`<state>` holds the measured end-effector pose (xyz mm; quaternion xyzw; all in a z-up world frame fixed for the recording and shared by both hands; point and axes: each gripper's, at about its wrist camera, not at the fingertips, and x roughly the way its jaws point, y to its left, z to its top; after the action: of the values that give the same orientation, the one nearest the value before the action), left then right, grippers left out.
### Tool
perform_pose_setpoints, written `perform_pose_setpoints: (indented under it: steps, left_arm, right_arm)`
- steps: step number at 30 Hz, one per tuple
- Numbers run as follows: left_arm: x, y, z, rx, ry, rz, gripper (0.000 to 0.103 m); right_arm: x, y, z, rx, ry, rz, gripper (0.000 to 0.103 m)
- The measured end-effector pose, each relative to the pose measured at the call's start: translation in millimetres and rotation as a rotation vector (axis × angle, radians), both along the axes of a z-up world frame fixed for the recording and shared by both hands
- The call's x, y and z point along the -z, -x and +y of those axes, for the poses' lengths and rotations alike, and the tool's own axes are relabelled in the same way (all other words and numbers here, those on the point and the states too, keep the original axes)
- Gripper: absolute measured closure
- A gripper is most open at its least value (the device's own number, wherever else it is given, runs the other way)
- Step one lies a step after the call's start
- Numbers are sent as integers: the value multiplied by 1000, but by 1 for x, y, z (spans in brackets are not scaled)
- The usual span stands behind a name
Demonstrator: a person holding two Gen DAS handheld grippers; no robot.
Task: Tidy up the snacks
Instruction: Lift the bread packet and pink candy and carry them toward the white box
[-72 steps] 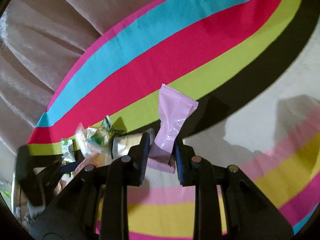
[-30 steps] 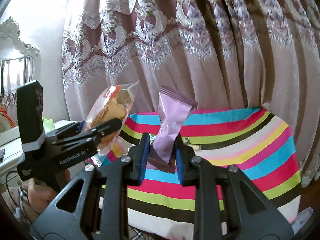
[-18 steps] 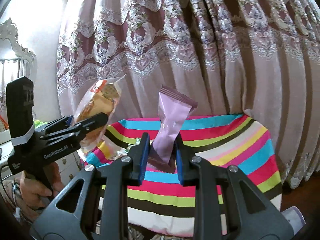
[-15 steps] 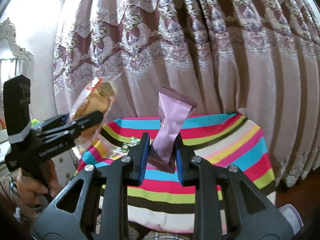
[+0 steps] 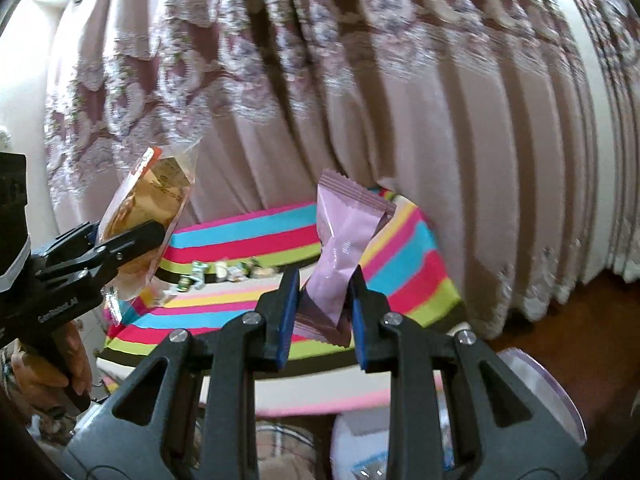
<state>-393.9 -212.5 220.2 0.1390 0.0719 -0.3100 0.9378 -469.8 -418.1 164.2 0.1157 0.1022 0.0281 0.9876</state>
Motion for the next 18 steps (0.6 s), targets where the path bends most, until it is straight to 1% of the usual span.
perform_pose_setpoints:
  steps: [6, 12, 15, 18]
  left_arm:
    - [28, 14, -47, 112, -100, 36, 51]
    - [49, 24, -81, 193, -168, 91, 51]
    - [63, 26, -99, 237, -209, 129, 51]
    - [78, 26, -114, 273, -253, 170, 51]
  right_arm:
    - [28, 14, -32, 81, -37, 69, 75]
    - [54, 26, -59, 143, -71, 141, 75]
    - [68, 29, -69, 171, -74, 186, 75]
    - [86, 32, -81, 203, -104, 240, 75]
